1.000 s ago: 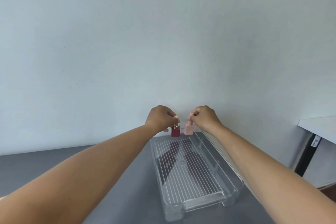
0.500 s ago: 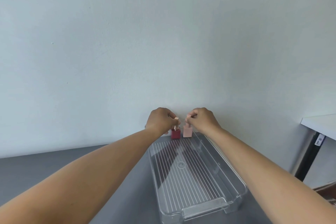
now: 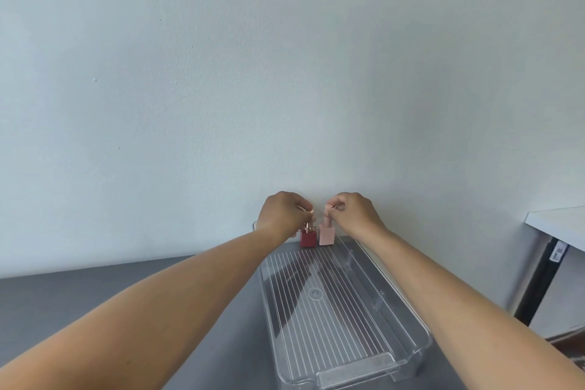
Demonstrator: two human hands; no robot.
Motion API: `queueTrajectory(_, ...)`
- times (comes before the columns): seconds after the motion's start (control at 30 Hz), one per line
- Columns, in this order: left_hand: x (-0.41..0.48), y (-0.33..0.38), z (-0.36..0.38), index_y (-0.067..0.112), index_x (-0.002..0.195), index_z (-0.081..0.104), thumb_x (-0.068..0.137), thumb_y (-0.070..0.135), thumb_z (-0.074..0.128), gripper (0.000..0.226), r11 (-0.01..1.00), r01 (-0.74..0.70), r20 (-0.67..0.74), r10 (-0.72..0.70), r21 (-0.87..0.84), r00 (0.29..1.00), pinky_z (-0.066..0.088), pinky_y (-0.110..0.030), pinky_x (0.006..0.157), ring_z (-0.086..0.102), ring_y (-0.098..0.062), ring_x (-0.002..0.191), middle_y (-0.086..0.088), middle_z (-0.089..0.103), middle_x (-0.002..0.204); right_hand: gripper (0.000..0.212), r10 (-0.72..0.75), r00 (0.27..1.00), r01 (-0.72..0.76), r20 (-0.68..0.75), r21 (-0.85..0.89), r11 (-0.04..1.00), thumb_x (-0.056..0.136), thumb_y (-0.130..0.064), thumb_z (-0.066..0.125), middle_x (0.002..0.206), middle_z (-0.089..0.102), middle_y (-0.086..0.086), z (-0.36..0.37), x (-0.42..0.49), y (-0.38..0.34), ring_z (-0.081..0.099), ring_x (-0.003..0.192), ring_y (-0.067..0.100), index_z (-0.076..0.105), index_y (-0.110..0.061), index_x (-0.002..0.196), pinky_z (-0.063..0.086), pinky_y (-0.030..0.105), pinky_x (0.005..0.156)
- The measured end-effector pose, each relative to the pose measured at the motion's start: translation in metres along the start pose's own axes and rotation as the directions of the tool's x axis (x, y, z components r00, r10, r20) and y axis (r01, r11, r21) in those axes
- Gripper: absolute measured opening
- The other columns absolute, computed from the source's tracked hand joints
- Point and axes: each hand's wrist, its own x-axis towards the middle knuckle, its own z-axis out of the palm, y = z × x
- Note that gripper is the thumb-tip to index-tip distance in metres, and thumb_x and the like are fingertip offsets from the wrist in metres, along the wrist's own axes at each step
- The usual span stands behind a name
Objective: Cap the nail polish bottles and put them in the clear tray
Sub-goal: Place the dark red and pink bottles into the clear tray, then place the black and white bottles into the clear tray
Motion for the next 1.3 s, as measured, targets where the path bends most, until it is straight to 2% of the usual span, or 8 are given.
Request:
queueTrajectory(0.17, -0.001, 0.0, 0.002, 0.018, 0.096, 0.074, 0.08, 0.015, 0.08, 0.017, 1.0, -0.007, -0.003, 0.008, 0.008, 1.0, 0.064, -0.043, 0.068, 0.076, -0.023, 0.079, 0.003, 0.073, 0.082, 0.018, -0.002, 1.0, 0.002, -0.014, -0.008, 1.0, 0.09, -0.021, 0.06, 0.064, 0.069, -0.015, -0.001, -0.001, -0.001, 0.066, 0.079, 0.007, 0.064, -0.026, 0.074, 0.041, 0.013, 0.062)
queueTrajectory(0.27, -0.001, 0.002, 0.0, 0.019, 0.102, 0.073, 0.081, 0.017, 0.08, 0.023, 1.0, -0.01, -0.009, 0.01, 0.006, 1.0, 0.064, -0.036, 0.065, 0.075, -0.021, 0.08, 0.002, 0.072, 0.088, 0.003, 0.01, 1.0, -0.01, -0.011, -0.013, 1.0, 0.09, -0.023, 0.062, 0.063, 0.063, -0.018, -0.004, -0.003, -0.002, 0.062, 0.077, -0.001, 0.065, -0.023, 0.092, 0.036, 0.011, 0.059)
queueTrajectory(0.43, -0.007, 0.009, -0.012, 0.018, 0.11, 0.072, 0.081, 0.019, 0.081, 0.031, 1.0, -0.021, -0.007, 0.021, 0.024, 1.0, 0.063, -0.039, 0.074, 0.073, -0.022, 0.088, -0.003, 0.071, 0.102, 0.035, 0.055, 0.998, -0.056, -0.021, -0.065, 0.996, 0.089, -0.032, 0.065, 0.104, 0.065, 0.002, -0.013, -0.007, -0.007, 0.06, 0.094, 0.016, 0.063, -0.017, 0.12, 0.041, 0.025, 0.079)
queueTrajectory(0.63, -0.036, 0.022, -0.052, 0.029, 0.104, 0.074, 0.089, 0.032, 0.068, 0.016, 0.995, -0.079, -0.08, 0.084, 0.065, 0.993, 0.056, -0.037, 0.09, 0.066, -0.013, 0.099, 0.006, 0.072, 0.107, 0.016, 0.012, 0.992, -0.01, -0.123, 0.02, 1.0, 0.091, -0.019, 0.059, 0.105, 0.071, -0.003, -0.028, -0.03, -0.037, 0.062, 0.093, 0.009, 0.071, -0.019, 0.103, 0.041, 0.02, 0.079)
queueTrajectory(0.83, -0.098, 0.033, -0.121, 0.031, 0.082, 0.074, 0.085, 0.033, 0.067, 0.009, 0.989, -0.14, -0.129, 0.145, 0.051, 0.981, 0.056, -0.028, 0.077, 0.067, -0.002, 0.087, 0.02, 0.074, 0.092, 0.018, -0.1, 0.98, 0.133, -0.169, 0.194, 0.972, 0.088, -0.015, 0.059, 0.081, 0.069, -0.016, -0.028, -0.085, -0.108, 0.063, 0.074, 0.001, 0.071, -0.028, 0.082, 0.044, 0.017, 0.064)
queueTrajectory(0.97, -0.152, 0.026, -0.181, 0.034, 0.08, 0.074, 0.084, 0.038, 0.067, 0.009, 0.986, -0.14, -0.174, 0.155, 0.094, 0.972, 0.048, -0.024, 0.06, 0.061, -0.002, 0.067, 0.018, 0.073, 0.085, 0.012, -0.163, 0.98, 0.189, -0.118, 0.255, 0.948, 0.086, -0.021, 0.063, 0.078, 0.07, -0.014, -0.008, -0.126, -0.156, 0.063, 0.074, 0.005, 0.073, -0.025, 0.082, 0.045, 0.022, 0.067)
queueTrajectory(1.1, -0.211, 0.005, -0.244, 0.035, 0.081, 0.075, 0.084, 0.037, 0.068, 0.008, 0.982, -0.118, -0.218, 0.149, 0.148, 0.965, 0.05, -0.023, 0.063, 0.062, 0.004, 0.069, 0.02, 0.074, 0.084, 0.009, -0.202, 0.978, 0.207, -0.046, 0.298, 0.932, 0.087, -0.023, 0.066, 0.078, 0.07, -0.014, 0.024, -0.166, -0.197, 0.062, 0.073, -0.002, 0.073, -0.025, 0.082, 0.04, 0.006, 0.066)
queueTrajectory(1.3, -0.282, -0.05, -0.306, 0.036, 0.082, 0.075, 0.084, 0.036, 0.07, 0.006, 0.988, -0.023, -0.258, 0.062, 0.153, 0.964, 0.049, -0.021, 0.065, 0.065, 0.007, 0.077, 0.031, 0.071, 0.082, 0.008, -0.202, 0.976, 0.159, 0.084, 0.362, 0.918, 0.087, -0.025, 0.067, 0.085, 0.073, -0.007, 0.081, -0.212, -0.233, 0.065, 0.08, 0.009, 0.073, -0.024, 0.082, 0.045, 0.018, 0.065)
